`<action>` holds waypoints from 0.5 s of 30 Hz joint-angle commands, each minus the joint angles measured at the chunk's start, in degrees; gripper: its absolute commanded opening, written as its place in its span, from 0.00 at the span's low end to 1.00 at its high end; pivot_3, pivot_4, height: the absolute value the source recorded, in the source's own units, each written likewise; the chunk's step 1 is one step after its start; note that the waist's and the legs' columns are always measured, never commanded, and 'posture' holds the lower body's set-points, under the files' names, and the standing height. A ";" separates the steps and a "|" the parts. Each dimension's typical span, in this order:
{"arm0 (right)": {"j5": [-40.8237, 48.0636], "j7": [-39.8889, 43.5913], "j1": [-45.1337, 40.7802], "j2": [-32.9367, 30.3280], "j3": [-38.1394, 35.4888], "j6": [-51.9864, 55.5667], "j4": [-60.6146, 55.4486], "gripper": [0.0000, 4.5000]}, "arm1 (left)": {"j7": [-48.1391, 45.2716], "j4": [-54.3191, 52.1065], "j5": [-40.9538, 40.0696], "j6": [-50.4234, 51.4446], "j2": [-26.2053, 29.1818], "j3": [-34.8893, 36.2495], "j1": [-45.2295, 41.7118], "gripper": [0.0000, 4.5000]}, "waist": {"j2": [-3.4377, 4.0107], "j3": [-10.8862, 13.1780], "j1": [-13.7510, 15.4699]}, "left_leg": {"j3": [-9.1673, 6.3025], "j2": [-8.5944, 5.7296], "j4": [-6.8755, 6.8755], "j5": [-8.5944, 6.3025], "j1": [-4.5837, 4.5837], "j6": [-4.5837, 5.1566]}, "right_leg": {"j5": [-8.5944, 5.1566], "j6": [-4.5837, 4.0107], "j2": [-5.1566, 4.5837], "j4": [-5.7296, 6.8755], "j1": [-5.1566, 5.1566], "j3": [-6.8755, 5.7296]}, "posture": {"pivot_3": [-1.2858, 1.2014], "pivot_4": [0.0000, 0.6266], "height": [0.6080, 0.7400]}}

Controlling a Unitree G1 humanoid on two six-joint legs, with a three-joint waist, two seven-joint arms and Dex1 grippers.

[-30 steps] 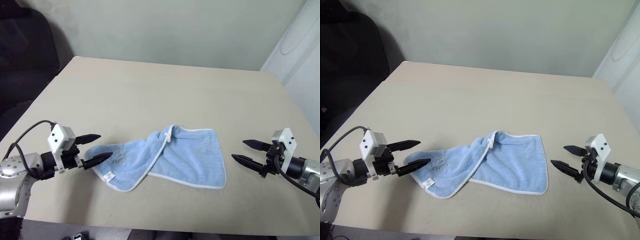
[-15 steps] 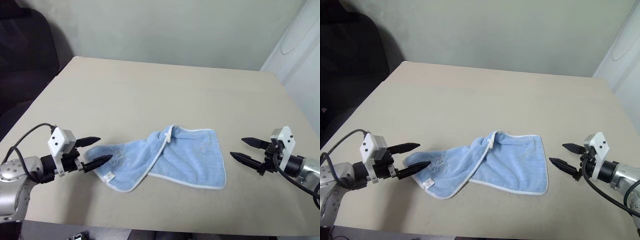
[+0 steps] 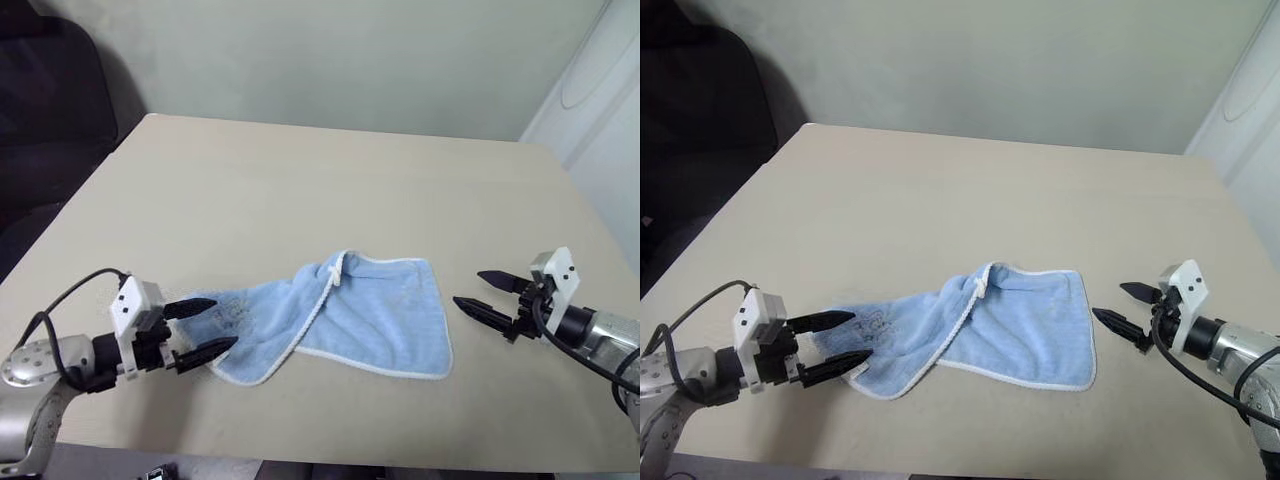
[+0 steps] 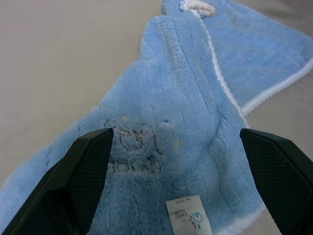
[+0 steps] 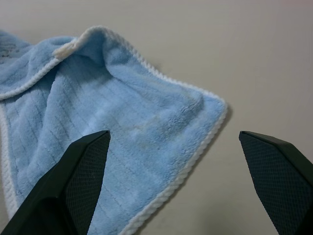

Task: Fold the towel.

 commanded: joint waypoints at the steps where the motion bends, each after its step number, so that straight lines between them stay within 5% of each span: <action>1: -0.75 -1.40 -1.03 0.88 0.78 -0.73 -0.98 0.99 | -0.06 -0.40 0.73 -1.19 1.50 1.62 -1.03 1.00 | 0.01 0.00 0.00 | 0.00 0.00 0.01 0.00 0.00 0.00 | -0.02 0.03 0.00 0.00 0.00 0.00 | 0.52 0.24 1.00; 15: -3.93 -2.58 -5.80 1.04 4.00 -1.52 1.23 0.99 | 0.19 3.73 5.28 -7.16 -0.22 -3.41 -6.74 1.00 | 0.11 -0.10 -0.04 | 0.01 0.00 0.01 -0.03 0.01 0.00 | 0.05 -0.08 0.00 0.03 -0.02 0.01 | 0.52 0.24 1.00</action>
